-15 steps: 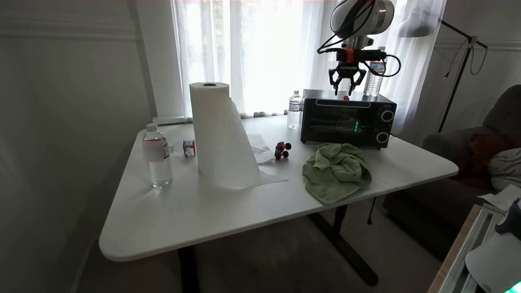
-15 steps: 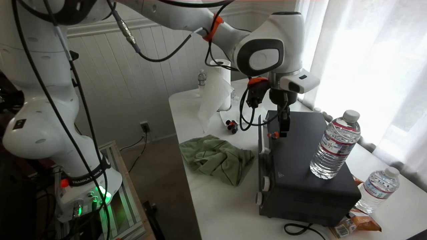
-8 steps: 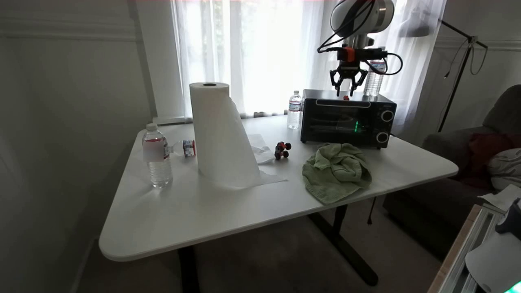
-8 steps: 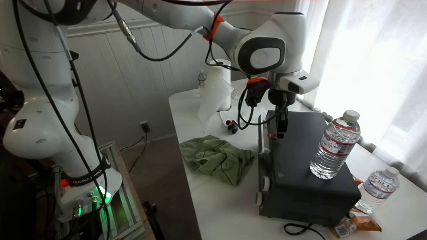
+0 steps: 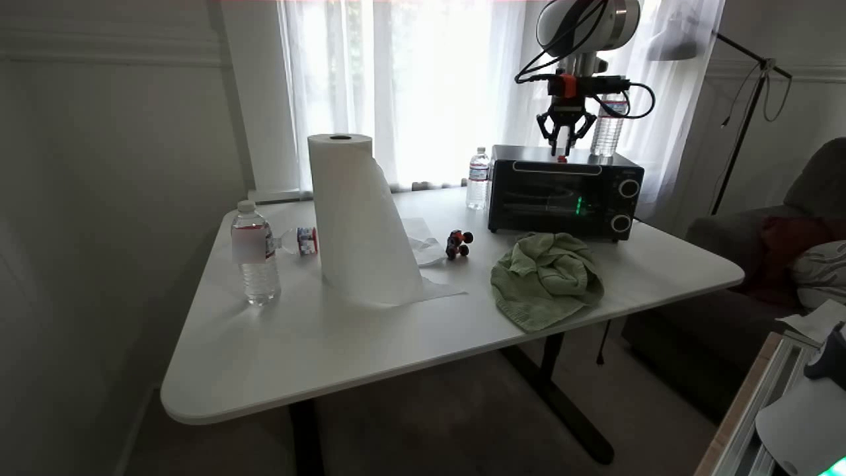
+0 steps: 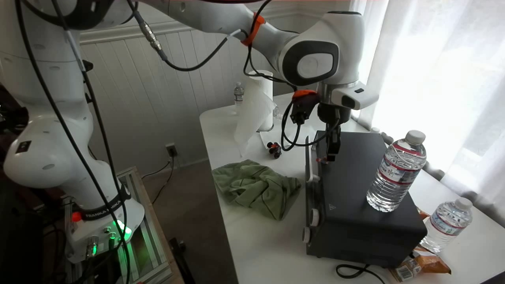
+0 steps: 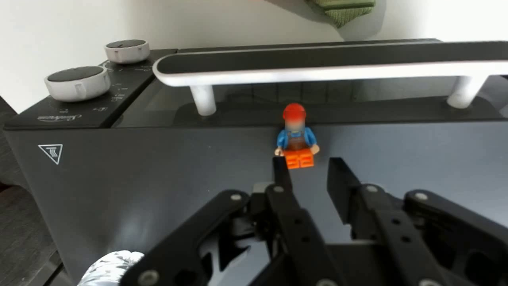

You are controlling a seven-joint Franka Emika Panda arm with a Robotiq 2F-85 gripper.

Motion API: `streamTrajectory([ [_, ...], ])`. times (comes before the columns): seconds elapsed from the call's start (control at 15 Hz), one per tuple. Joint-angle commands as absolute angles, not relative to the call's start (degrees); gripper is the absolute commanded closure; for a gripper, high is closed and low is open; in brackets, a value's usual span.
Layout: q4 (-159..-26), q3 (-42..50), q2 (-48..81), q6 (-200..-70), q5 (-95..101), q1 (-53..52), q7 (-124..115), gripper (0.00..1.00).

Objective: Put the orange dice on top of the paper towel

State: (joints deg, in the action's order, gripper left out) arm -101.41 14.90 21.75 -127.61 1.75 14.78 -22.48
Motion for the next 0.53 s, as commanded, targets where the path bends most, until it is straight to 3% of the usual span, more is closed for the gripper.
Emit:
streamTrajectory([
  [0.0, -99.9, 15.7, 22.5, -126.0, 1.6, 14.1, -23.0, 0.70],
  [0.27, -99.9, 15.7, 22.5, -125.7, 1.8, 14.0, -22.9, 0.69],
  [0.47, -100.0, 15.7, 22.5, -125.8, 1.8, 14.0, -22.9, 0.75],
])
